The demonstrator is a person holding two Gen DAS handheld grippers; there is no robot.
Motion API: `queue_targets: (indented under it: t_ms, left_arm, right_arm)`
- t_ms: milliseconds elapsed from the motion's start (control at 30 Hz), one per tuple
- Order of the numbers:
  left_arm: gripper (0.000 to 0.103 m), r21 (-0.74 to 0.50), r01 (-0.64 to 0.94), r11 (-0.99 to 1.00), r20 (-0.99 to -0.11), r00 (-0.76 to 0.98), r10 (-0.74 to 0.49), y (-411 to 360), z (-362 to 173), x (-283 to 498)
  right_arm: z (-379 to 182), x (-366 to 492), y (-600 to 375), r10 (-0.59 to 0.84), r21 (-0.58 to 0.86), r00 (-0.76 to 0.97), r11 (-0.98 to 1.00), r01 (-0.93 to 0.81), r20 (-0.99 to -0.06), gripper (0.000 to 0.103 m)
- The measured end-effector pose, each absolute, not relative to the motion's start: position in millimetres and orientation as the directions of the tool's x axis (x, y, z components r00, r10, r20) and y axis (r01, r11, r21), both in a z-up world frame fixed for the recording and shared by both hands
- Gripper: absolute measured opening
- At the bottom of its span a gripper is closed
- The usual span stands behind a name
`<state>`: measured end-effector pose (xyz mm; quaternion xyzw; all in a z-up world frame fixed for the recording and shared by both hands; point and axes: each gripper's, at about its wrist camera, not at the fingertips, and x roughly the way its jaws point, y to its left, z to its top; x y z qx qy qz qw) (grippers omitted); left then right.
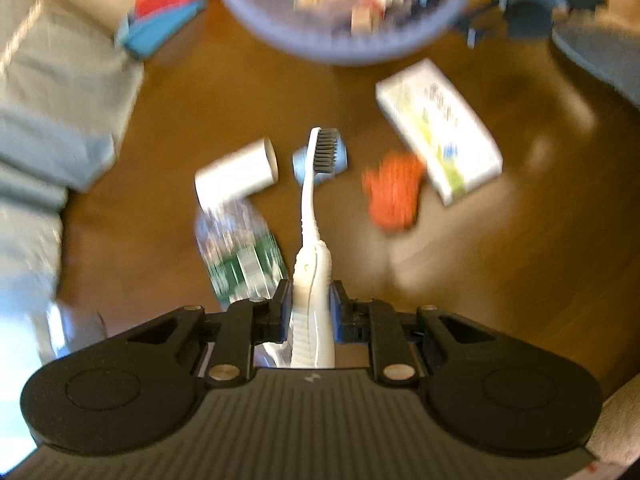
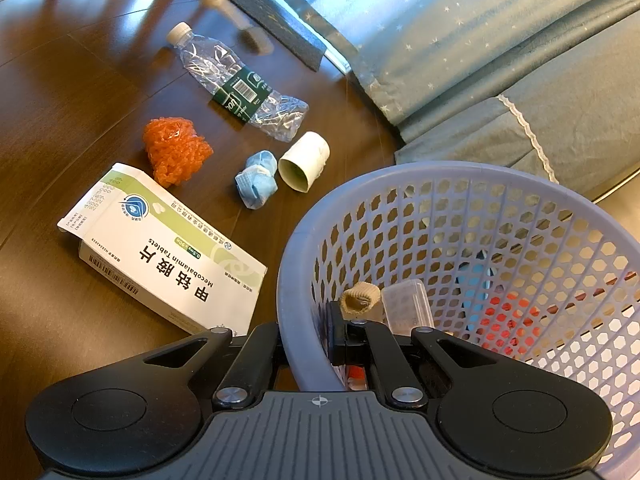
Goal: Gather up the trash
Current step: 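Carry the toothbrush over the wastebasket and open the left tool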
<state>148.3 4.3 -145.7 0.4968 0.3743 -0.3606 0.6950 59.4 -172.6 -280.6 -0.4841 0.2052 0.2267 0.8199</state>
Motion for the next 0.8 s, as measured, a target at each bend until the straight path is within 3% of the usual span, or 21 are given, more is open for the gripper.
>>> queue_targets:
  t_ms: [200,567,633,667,800]
  left_arm:
    - [0.016,0.441,0.881,0.171,-0.847,0.471,-0.247,-72,-109,156]
    - [0.016,0.622,0.782,-0.027,-0.743,0.579,-0.335,-194,-134,173]
    - [0.022,0.689,0.724,-0.038,-0.678,0.626,-0.385,-208,-138,170]
    - [0.029,0.707,0.706,-0.033,-0.656,0.638,-0.404,-212,-138,170]
    - [0.029,0.703,0.711,0.021,-0.635,0.641,-0.432,-209,-129,172]
  right_arm:
    - [-281,60,-172,0.169,-0.699,0.815,0.437,-0.565,-0.554,0.002]
    - [-277,63,-172,0.172,-0.689,0.818,0.462,-0.559,-0.548,0.002]
    - [-277,63,-172,0.172,-0.688,0.819,0.464,-0.558,-0.547,0.001]
    - [-277,63,-172,0.173,-0.687,0.819,0.466,-0.557,-0.547,0.001]
    - [-275,63,-174,0.173,-0.682,0.821,0.478,-0.553,-0.544,0.001]
